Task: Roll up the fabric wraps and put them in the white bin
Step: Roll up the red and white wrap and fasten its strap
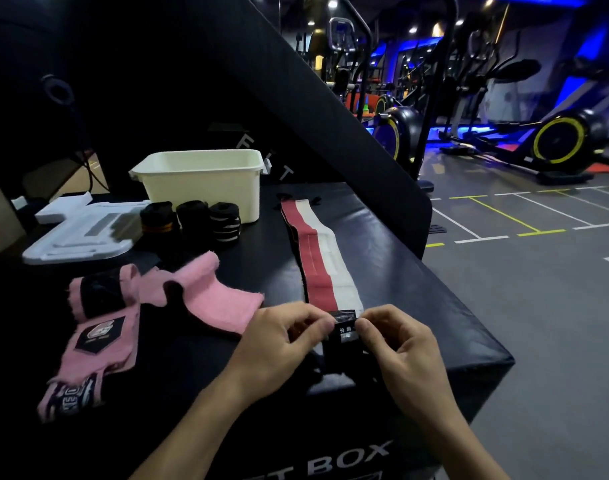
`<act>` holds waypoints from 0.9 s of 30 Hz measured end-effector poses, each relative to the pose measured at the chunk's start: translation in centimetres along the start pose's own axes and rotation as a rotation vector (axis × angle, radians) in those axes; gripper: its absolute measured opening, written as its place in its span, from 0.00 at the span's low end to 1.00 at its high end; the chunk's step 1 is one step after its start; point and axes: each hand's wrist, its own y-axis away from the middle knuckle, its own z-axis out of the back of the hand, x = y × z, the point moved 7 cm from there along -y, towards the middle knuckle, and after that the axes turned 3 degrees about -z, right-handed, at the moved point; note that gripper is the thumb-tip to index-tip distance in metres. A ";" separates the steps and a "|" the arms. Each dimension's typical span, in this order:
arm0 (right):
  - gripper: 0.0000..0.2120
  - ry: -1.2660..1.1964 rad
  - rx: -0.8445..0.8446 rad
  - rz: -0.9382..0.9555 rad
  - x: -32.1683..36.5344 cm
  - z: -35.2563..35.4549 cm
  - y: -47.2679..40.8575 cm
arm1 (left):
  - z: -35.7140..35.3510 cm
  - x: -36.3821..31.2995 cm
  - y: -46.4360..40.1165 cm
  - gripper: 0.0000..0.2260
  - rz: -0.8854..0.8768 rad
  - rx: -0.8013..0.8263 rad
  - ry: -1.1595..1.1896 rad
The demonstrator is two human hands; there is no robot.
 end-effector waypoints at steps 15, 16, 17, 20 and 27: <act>0.03 0.144 0.090 0.092 1.3 0.1 1.6 | 1.3 -1.7 1.2 0.04 -0.166 0.106 -0.176; 0.04 0.168 0.110 0.089 1.3 0.2 1.6 | 1.2 -1.6 1.3 0.04 -0.164 0.122 -0.172; 0.05 0.189 0.127 0.088 1.3 0.3 1.6 | 1.1 -1.6 1.4 0.04 -0.161 0.132 -0.171; 0.05 0.243 0.167 0.091 1.5 0.4 1.5 | 0.8 -1.4 1.6 0.04 -0.145 0.157 -0.165; 0.04 0.373 0.300 0.050 1.1 0.2 1.6 | 0.2 -0.8 2.6 0.05 -0.044 0.192 -0.280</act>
